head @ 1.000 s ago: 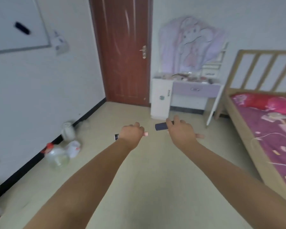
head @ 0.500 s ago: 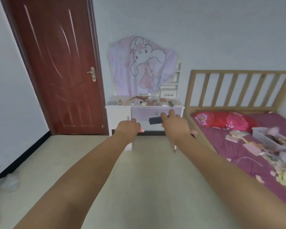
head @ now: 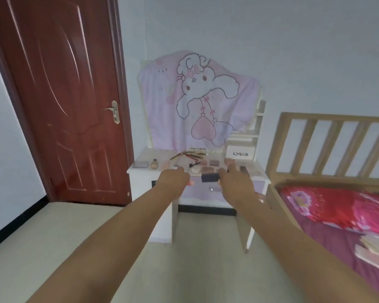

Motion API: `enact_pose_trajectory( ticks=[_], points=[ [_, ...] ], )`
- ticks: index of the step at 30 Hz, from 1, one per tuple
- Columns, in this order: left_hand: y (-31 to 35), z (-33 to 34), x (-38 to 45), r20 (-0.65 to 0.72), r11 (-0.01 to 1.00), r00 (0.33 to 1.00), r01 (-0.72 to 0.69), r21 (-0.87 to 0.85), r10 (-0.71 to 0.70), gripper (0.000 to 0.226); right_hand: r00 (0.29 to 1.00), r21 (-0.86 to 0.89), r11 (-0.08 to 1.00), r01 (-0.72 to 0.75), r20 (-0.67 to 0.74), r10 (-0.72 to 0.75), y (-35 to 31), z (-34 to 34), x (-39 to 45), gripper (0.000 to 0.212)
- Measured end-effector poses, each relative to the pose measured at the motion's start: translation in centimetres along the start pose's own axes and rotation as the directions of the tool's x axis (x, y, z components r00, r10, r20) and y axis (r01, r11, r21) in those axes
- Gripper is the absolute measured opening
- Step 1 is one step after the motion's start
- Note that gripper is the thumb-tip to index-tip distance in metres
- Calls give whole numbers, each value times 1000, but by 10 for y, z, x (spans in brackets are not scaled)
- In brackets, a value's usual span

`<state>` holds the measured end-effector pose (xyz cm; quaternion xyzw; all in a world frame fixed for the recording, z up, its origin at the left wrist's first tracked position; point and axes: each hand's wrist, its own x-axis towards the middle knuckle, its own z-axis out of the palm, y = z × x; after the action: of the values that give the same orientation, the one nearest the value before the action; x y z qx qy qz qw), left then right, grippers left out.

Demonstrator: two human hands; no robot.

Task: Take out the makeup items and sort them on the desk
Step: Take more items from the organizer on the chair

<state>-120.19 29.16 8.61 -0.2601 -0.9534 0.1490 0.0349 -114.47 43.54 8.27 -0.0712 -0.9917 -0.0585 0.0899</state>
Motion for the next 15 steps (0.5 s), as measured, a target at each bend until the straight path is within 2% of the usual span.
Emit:
enact_pose_trajectory(
  ticks=[8, 15],
  points=[
    [-77, 1, 216, 12, 996, 997, 83, -23, -82, 40, 995, 73, 993, 95, -49, -91, 15, 30, 254, 29],
    [-159, 48, 374, 20, 992, 992, 125, -33, -124, 39, 999, 133, 990, 46, 6, -47, -7, 100, 427, 28]
  ],
)
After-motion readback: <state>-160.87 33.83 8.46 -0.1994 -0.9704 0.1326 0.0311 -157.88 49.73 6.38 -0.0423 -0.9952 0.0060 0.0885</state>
